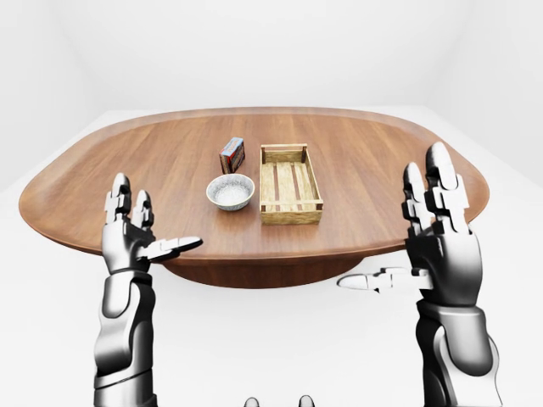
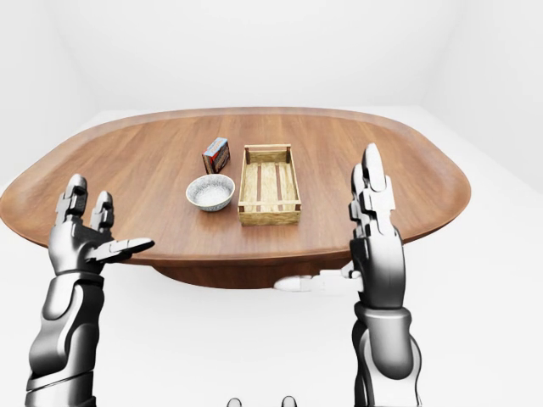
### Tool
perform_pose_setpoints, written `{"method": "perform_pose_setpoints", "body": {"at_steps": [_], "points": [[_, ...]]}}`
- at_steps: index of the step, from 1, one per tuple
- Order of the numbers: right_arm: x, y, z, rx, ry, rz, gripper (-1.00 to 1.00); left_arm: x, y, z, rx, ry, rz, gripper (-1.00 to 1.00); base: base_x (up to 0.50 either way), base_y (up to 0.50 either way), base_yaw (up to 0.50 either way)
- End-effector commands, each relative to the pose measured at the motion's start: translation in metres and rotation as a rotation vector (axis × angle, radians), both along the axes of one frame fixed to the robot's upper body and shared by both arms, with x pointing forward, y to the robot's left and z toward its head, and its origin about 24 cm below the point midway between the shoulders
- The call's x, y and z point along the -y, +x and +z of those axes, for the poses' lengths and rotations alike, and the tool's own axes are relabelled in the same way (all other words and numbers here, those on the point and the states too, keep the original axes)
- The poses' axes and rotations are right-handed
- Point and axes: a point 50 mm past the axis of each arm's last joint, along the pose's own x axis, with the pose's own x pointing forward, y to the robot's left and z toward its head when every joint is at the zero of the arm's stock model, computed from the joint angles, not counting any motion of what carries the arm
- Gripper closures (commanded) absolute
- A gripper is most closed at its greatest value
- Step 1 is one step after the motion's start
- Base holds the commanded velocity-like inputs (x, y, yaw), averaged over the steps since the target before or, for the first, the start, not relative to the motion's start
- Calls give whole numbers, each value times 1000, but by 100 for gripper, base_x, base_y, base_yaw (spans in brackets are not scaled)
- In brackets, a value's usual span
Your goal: Pick up the bowl on the left and put it in the tray.
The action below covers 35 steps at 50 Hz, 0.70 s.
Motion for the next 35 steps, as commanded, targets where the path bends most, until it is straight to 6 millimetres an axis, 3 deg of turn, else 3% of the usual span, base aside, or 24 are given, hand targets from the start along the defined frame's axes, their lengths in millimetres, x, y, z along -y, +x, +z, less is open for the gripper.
{"method": "perform_pose_setpoints", "body": {"at_steps": [1, 4, 30, 35], "points": [[0, -7, 4, 17, -9, -3, -100, 8, 5, -16, -76, 16, -1, -100, 0, 0, 0], [-1, -7, 4, 16, -23, 0, -100, 8, 5, -16, -75, 14, 1, -100, 0, 0, 0], [0, -2, 3, 15, 11, 0, -100, 7, 2, -14, -63, 16, 7, -100, 0, 50, 0], [6, -2, 6, 42, 93, -20, -100, 7, 2, -12, -56, 15, 9, -100, 0, 0, 0]]}}
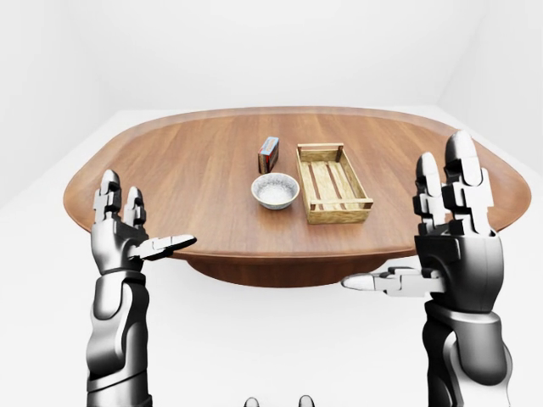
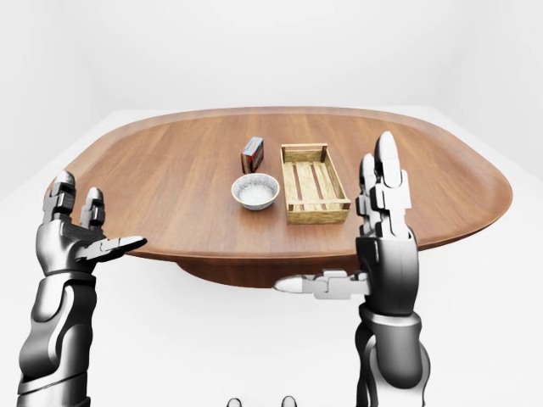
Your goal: Pick up the bowl on the left and put it in the tray.
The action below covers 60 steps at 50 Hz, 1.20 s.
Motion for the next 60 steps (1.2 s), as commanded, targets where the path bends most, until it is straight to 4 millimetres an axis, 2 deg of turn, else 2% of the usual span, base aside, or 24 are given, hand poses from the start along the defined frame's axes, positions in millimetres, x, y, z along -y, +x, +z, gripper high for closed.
{"method": "perform_pose_setpoints", "body": {"at_steps": [1, 5, 6, 12, 19, 60], "points": [[7, 7, -9, -38, 79, -7, -100, 13, 6, -19, -84, 18, -9, -100, 0, 0, 0], [2, 4, -11, -54, 56, 31, -100, 13, 6, -22, -98, 16, -12, -100, 7, 0, 0], [1, 4, -13, -70, 18, 28, -100, 13, 6, -16, -75, 20, -8, -100, 47, 0, 0], [6, 2, -7, -35, 37, 9, -100, 13, 6, -21, -95, 16, -11, -100, 50, 0, 0], [6, 3, -10, -48, 40, 8, -100, 14, 6, -22, -99, 16, -14, -100, 50, 0, 0], [2, 3, -1, -8, 5, 23, -100, 10, 4, -16, -72, 12, 1, -100, 50, 0, 0]]}}
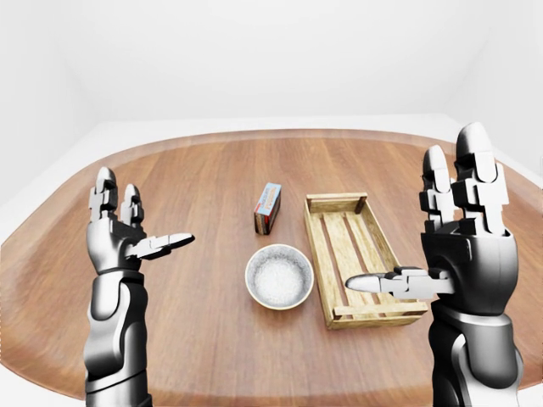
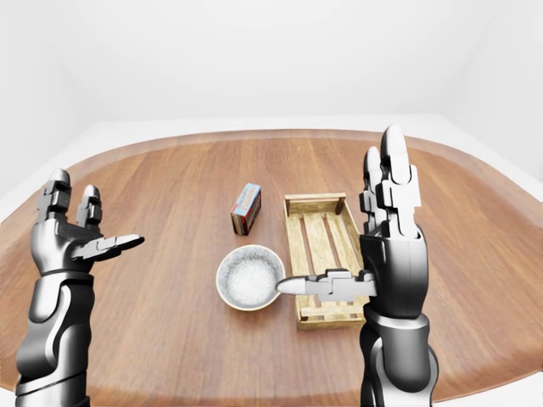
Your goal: Pick up the bowl on the left and put it in the tray.
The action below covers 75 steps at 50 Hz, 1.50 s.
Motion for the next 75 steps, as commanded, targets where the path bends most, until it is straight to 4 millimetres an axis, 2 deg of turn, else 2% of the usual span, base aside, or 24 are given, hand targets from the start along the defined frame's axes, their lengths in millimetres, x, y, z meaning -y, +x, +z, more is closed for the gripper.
{"method": "perform_pose_setpoints", "body": {"at_steps": [1, 7, 13, 18, 26, 31, 34, 39, 42, 49, 59, 60, 63, 65, 75], "points": [[0, 7, -10, -52, 10, 12, -100, 10, 5, -21, -95, 20, -3, -100, 50, -1, 0], [0, 6, -11, -58, 12, 10, -100, 10, 5, -13, -64, 24, 1, -100, 50, -1, 0], [0, 7, -10, -55, 4, 7, -100, 10, 5, -19, -88, 21, -4, -100, 50, -1, 0], [2, 7, -5, -23, 31, -1, -100, 10, 4, -13, -65, 24, 2, -100, 36, -1, 0], [-9, 6, 2, 5, -92, 13, -100, 10, 4, -11, -54, 25, 4, -100, 0, 0, 0], [-25, 4, -3, -33, -253, 52, -100, 10, 4, -11, -55, 25, 3, -100, 0, 0, 0], [-30, 4, -9, -63, -302, 61, -100, 11, 5, -19, -86, 21, -4, -100, 0, 0, 0], [-35, 5, -17, -114, -361, 59, -100, 10, 3, -11, -53, 26, 3, -100, 0, 0, 0], [-38, 5, -21, -135, -399, 57, -100, 10, 4, -17, -78, 21, -2, -100, 0, 0, 0], [-44, 3, -28, -171, -461, 67, -100, 10, 3, -10, -50, 25, 4, -100, 0, 0, 0], [-54, 2, -45, -248, -541, 82, -100, 10, 3, -17, -80, 21, 0, -100, 0, 0, 0], [-56, 3, -48, -260, -546, 88, -100, 9, 3, -10, -52, 25, 7, -100, 0, 0, 0], [-58, 3, -52, -277, -554, 97, -100, 9, 3, -16, -73, 20, 4, -100, 0, 0, 0], [-60, 4, -54, -284, -559, 104, -100, 9, 3, -9, -49, 24, 9, -100, 0, 0, 0], [-68, 7, -67, -331, -612, 133, -100, 8, 3, -7, -41, 23, 12, -100, 0, 0, 0]]}}
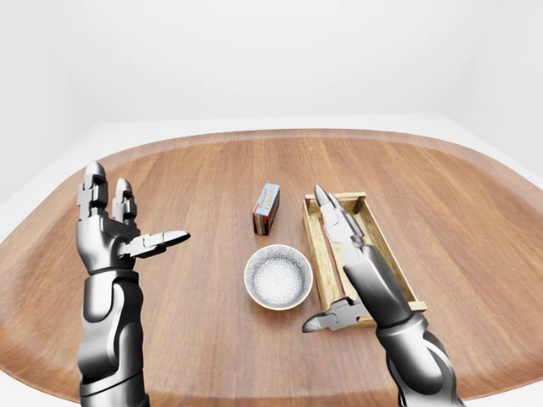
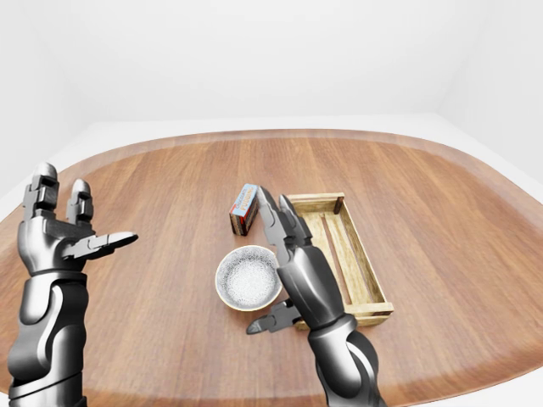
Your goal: Pick up the bowl on the left and put it in the tray.
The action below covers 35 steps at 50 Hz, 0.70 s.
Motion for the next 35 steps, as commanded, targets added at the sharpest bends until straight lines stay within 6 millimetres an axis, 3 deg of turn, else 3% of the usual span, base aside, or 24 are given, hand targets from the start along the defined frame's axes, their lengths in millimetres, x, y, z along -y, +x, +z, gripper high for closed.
{"method": "perform_pose_setpoints", "body": {"at_steps": [1, 10, 14, 16, 35], "points": [[-11, 6, -28, -125, -68, 28, -100, 10, 8, -19, -90, 19, 0, -100, 0, 0, 0], [-14, 7, -45, -196, -118, 32, -100, 11, 8, -28, -126, 15, -9, -100, 0, 0, 0], [-15, 7, -53, -231, -134, 37, -100, 10, 7, -19, -89, 20, -2, -100, 0, 0, 0], [-15, 6, -58, -255, -127, 41, -100, 11, 8, -26, -120, 16, -7, -100, 0, 0, 0], [-21, 10, -78, -329, -152, 54, -100, 10, 7, -24, -110, 16, -4, -100, 0, 0, 0]]}}
